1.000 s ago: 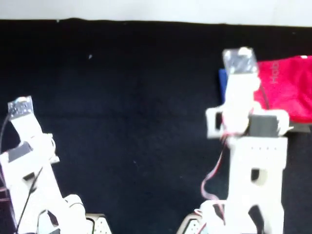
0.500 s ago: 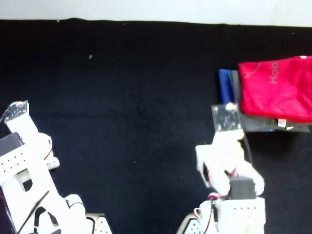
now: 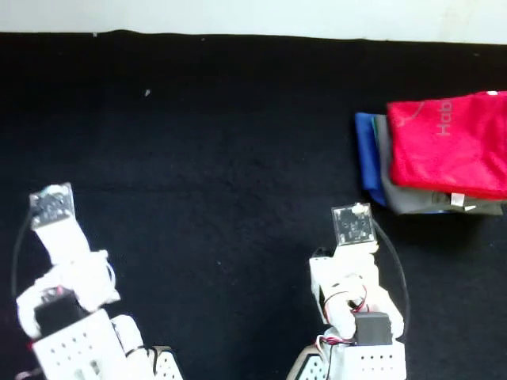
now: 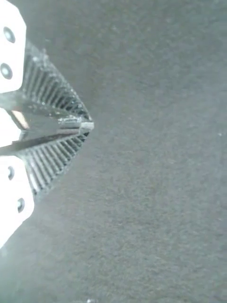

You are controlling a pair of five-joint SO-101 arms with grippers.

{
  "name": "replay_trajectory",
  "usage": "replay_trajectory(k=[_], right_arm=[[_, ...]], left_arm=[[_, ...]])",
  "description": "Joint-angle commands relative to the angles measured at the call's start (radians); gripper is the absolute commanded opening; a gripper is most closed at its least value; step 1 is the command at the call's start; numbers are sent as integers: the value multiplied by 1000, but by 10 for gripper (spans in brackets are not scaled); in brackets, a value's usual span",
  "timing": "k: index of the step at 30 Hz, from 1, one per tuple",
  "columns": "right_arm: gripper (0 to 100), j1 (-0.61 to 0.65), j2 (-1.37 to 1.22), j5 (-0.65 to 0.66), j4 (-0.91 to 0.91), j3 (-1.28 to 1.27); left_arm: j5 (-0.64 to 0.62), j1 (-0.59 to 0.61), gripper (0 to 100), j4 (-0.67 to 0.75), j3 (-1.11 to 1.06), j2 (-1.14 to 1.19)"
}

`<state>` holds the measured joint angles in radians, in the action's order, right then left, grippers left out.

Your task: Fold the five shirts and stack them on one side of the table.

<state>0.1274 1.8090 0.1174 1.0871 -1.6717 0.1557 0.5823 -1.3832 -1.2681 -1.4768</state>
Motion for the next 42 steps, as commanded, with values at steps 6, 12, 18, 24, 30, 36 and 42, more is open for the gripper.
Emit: replay_trajectory(k=[6, 12, 18, 24, 30, 36, 42], right_arm=[[5, 12, 4, -11, 73, -134], [5, 7, 4, -9, 148, -133], [5, 7, 4, -8, 148, -133], [5, 7, 4, -6, 148, -133], [5, 7, 4, -6, 148, -133], [5, 7, 4, -6, 148, -133], [5, 7, 4, -6, 148, -133]], left_arm=[[8, -77, 8, -49, -225, -346], [12, -116, 9, 6, -260, -321], [14, -145, 8, 170, -427, -321], [9, -245, 8, 55, -424, -321], [9, -257, 8, 55, -427, -321], [9, -254, 9, 55, -427, -321], [9, -254, 9, 55, -427, -321]])
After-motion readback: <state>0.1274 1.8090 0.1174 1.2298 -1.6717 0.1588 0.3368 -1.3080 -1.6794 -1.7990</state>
